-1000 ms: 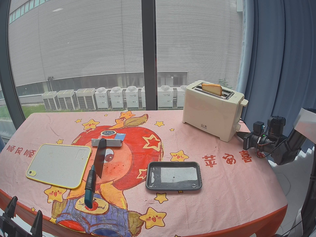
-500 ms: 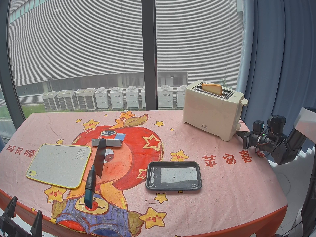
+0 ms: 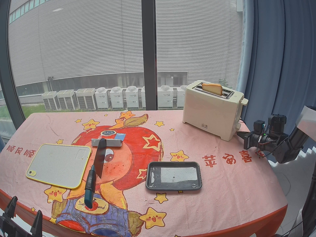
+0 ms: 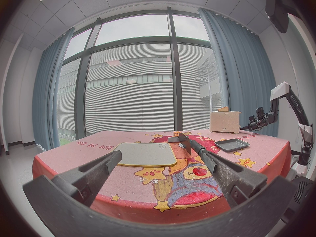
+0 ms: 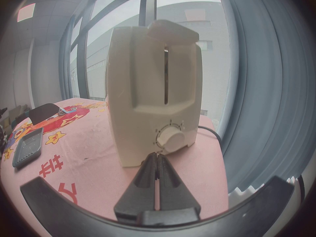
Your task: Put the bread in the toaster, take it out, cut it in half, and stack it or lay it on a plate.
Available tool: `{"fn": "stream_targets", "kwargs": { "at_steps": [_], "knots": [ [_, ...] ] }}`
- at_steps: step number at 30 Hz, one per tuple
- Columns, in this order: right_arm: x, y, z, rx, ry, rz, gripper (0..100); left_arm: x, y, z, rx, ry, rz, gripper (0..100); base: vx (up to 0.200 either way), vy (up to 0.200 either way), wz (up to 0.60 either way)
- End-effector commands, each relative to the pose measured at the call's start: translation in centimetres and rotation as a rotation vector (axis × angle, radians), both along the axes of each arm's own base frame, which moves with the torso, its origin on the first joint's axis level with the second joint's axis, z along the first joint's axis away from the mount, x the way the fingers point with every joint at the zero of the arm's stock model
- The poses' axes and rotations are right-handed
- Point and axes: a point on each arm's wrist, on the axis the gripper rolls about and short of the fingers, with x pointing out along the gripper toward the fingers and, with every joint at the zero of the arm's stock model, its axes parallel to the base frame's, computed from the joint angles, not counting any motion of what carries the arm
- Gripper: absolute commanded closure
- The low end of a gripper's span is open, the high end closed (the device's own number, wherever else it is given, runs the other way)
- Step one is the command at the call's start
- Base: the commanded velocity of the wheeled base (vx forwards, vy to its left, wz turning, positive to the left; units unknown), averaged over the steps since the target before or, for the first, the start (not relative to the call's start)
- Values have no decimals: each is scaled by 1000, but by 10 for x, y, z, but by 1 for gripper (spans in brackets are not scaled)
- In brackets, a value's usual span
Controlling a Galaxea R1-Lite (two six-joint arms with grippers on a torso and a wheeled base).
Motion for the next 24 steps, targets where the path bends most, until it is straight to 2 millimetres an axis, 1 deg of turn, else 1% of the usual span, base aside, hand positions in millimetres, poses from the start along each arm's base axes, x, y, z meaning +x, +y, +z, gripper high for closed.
{"fn": "stream_targets", "kwargs": {
  "at_steps": [1,4,8,9,11,13,15,20,23,24],
  "knots": [
    [-2,2,7,-1,-10,6,100,0,0,-5,0,1,0,0,0,0,0],
    [-7,4,12,-1,-13,11,100,0,0,-5,0,1,0,0,0,0,0],
    [-23,10,19,-1,-9,26,100,0,0,-5,0,1,-1,0,0,0,0],
    [-24,10,20,-1,-9,27,100,0,0,-5,-2,1,-1,0,0,0,0],
    [-37,13,27,-2,-9,39,100,0,0,-5,0,1,-1,0,0,0,0],
    [-42,13,30,-2,-13,39,100,0,0,-5,0,1,-1,0,0,0,0],
    [-54,12,38,-5,-21,38,100,0,0,-5,0,1,-1,0,0,0,0],
    [-71,9,54,-7,-55,31,100,0,0,-5,-2,1,-1,0,0,0,0],
    [-76,9,58,-8,-66,30,100,0,0,-5,0,1,-1,0,0,0,0],
    [-82,9,64,-9,-81,30,100,0,0,-5,-2,1,-1,0,0,0,0]
  ]
}}
